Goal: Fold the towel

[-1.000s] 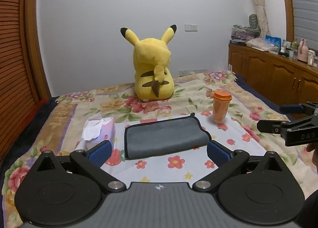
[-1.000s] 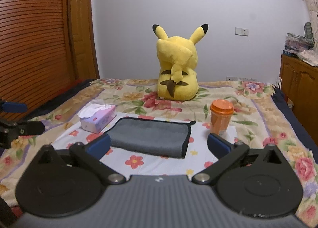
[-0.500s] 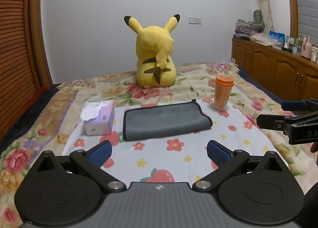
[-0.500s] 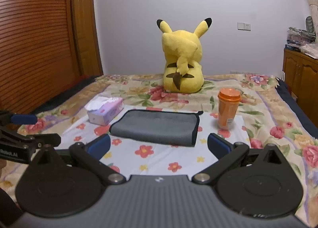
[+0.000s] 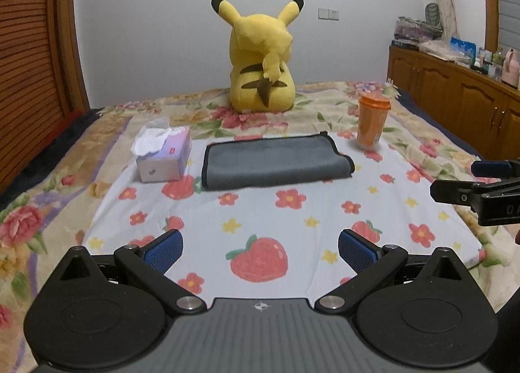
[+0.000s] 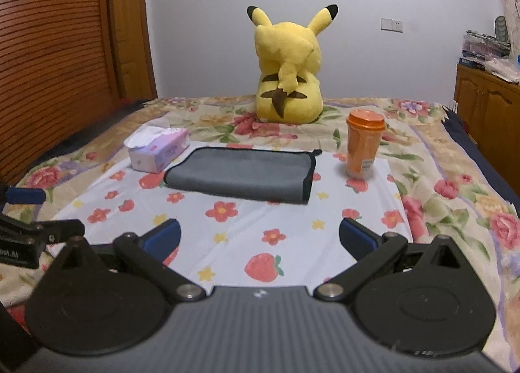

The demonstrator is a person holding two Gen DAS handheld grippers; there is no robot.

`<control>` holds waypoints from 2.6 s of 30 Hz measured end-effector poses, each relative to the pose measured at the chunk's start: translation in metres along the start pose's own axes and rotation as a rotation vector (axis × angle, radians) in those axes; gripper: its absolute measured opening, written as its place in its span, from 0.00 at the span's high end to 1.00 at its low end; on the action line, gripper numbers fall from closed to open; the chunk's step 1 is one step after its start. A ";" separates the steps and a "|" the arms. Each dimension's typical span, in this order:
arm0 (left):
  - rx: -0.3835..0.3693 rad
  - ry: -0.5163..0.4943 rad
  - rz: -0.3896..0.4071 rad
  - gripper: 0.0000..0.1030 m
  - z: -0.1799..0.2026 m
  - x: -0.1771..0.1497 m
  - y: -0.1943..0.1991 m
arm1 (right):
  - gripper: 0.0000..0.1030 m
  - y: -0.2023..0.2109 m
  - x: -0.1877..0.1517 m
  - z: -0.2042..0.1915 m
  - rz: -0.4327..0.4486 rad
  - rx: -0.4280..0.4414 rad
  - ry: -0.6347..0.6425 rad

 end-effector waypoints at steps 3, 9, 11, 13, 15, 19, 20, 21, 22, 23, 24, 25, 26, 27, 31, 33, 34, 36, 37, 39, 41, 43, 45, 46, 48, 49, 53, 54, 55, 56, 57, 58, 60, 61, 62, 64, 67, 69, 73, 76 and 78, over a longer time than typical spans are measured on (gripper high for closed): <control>-0.001 0.001 -0.012 0.00 0.001 -0.005 -0.004 | 0.00 -0.002 -0.006 0.000 -0.008 -0.008 0.007; 0.005 -0.001 -0.035 0.00 0.002 -0.013 -0.014 | 0.00 -0.012 -0.011 0.004 -0.032 -0.036 0.004; 0.014 -0.006 -0.044 0.00 0.003 -0.015 -0.017 | 0.00 -0.013 -0.012 0.004 -0.034 -0.039 0.006; 0.013 -0.008 -0.044 0.00 0.003 -0.016 -0.018 | 0.00 -0.013 -0.013 0.004 -0.034 -0.041 0.010; 0.010 -0.004 -0.039 0.00 0.003 -0.017 -0.018 | 0.00 -0.014 -0.014 0.003 -0.036 -0.045 0.015; 0.007 0.006 -0.021 0.00 0.003 -0.018 -0.017 | 0.00 -0.015 -0.014 0.003 -0.035 -0.046 0.016; 0.007 0.008 -0.014 0.00 0.002 -0.018 -0.016 | 0.00 -0.015 -0.014 0.003 -0.034 -0.046 0.017; 0.008 0.010 -0.008 0.00 0.002 -0.018 -0.014 | 0.00 -0.015 -0.014 0.003 -0.033 -0.046 0.018; 0.009 0.011 -0.002 0.00 0.002 -0.017 -0.013 | 0.00 -0.014 -0.014 0.003 -0.030 -0.045 0.020; 0.012 0.012 0.004 0.00 0.002 -0.017 -0.012 | 0.00 -0.014 -0.014 0.003 -0.027 -0.045 0.022; 0.015 0.013 0.010 0.00 0.002 -0.017 -0.010 | 0.00 -0.014 -0.014 0.004 -0.024 -0.045 0.024; 0.019 0.013 0.016 0.00 0.002 -0.017 -0.009 | 0.00 -0.013 -0.014 0.004 -0.021 -0.044 0.025; 0.024 0.012 0.022 0.00 0.002 -0.017 -0.007 | 0.00 -0.013 -0.014 0.005 -0.017 -0.043 0.025; 0.029 0.010 0.029 0.00 0.002 -0.016 -0.006 | 0.00 -0.012 -0.014 0.005 -0.013 -0.043 0.025; 0.043 0.009 0.055 0.00 0.002 -0.016 -0.001 | 0.00 -0.010 -0.013 0.006 0.002 -0.043 0.022; 0.052 0.006 0.068 0.00 0.002 -0.015 0.001 | 0.00 -0.008 -0.013 0.006 0.011 -0.044 0.021; 0.056 0.004 0.075 0.00 0.002 -0.015 0.002 | 0.00 -0.008 -0.012 0.006 0.015 -0.044 0.020; 0.061 -0.001 0.085 0.00 0.003 -0.014 0.004 | 0.00 -0.006 -0.012 0.006 0.023 -0.046 0.021; 0.063 -0.004 0.091 0.00 0.003 -0.014 0.005 | 0.00 -0.006 -0.012 0.006 0.028 -0.047 0.020; 0.068 -0.008 0.103 0.00 0.004 -0.013 0.007 | 0.00 -0.004 -0.012 0.006 0.039 -0.047 0.018; 0.070 -0.009 0.111 0.00 0.004 -0.013 0.008 | 0.00 -0.002 -0.011 0.007 0.050 -0.046 0.013; 0.074 -0.012 0.115 0.00 0.003 -0.013 0.009 | 0.00 -0.001 -0.011 0.008 0.059 -0.046 0.007; 0.075 -0.013 0.119 0.00 0.004 -0.012 0.009 | 0.00 0.000 -0.010 0.008 0.066 -0.045 0.002; 0.077 -0.014 0.121 0.00 0.004 -0.012 0.010 | 0.00 0.001 -0.010 0.009 0.071 -0.046 -0.001; 0.079 -0.015 0.125 0.00 0.004 -0.012 0.010 | 0.00 0.003 -0.009 0.010 0.078 -0.045 -0.005; 0.079 -0.015 0.127 0.00 0.005 -0.012 0.011 | 0.00 0.003 -0.009 0.010 0.082 -0.046 -0.006; 0.088 -0.010 0.139 0.00 0.003 -0.010 0.012 | 0.00 0.006 -0.009 0.011 0.097 -0.047 -0.010; 0.089 -0.009 0.142 0.00 0.002 -0.009 0.012 | 0.00 0.007 -0.009 0.011 0.101 -0.048 -0.011; 0.092 -0.008 0.147 0.00 0.002 -0.009 0.013 | 0.00 0.008 -0.009 0.011 0.105 -0.049 -0.012; 0.094 -0.007 0.150 0.00 0.002 -0.008 0.013 | 0.00 0.008 -0.009 0.011 0.110 -0.050 -0.014; 0.094 -0.005 0.153 0.00 0.002 -0.007 0.013 | 0.00 0.009 -0.008 0.012 0.114 -0.051 -0.016; 0.094 -0.002 0.157 0.00 0.001 -0.006 0.013 | 0.00 0.009 -0.008 0.012 0.118 -0.051 -0.017; 0.097 0.005 0.166 0.00 0.000 -0.004 0.014 | 0.00 0.010 -0.008 0.012 0.125 -0.051 -0.022; 0.098 0.009 0.168 0.00 -0.001 -0.003 0.014 | 0.00 0.010 -0.008 0.012 0.129 -0.052 -0.023; 0.100 0.013 0.172 0.00 -0.002 -0.003 0.014 | 0.00 0.011 -0.007 0.012 0.133 -0.054 -0.025; 0.103 0.020 0.177 0.00 -0.003 -0.001 0.013 | 0.00 0.011 -0.007 0.013 0.141 -0.060 -0.030; 0.110 0.032 0.187 0.00 -0.005 0.001 0.015 | 0.00 0.013 -0.007 0.014 0.154 -0.065 -0.035; 0.116 0.039 0.196 0.00 -0.007 0.002 0.017 | 0.00 0.015 -0.007 0.014 0.169 -0.068 -0.035; 0.118 0.046 0.215 0.00 -0.008 0.003 0.020 | 0.00 0.019 -0.006 0.012 0.203 -0.067 -0.029; 0.122 0.038 0.222 0.00 -0.007 0.004 0.021 | 0.00 0.022 -0.006 0.012 0.226 -0.067 -0.026; 0.125 0.032 0.224 0.00 -0.006 0.004 0.022 | 0.00 0.023 -0.005 0.012 0.232 -0.068 -0.027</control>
Point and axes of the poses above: each gripper's, at about its wrist camera, not at the fingertips, and y roughly against the way its jaws point, z to its right, x to its top, the point moved 1 cm from there along -y, roughly the way its jaws point, and after that the axes turned 14 degrees about -y, right-handed, at the moved point
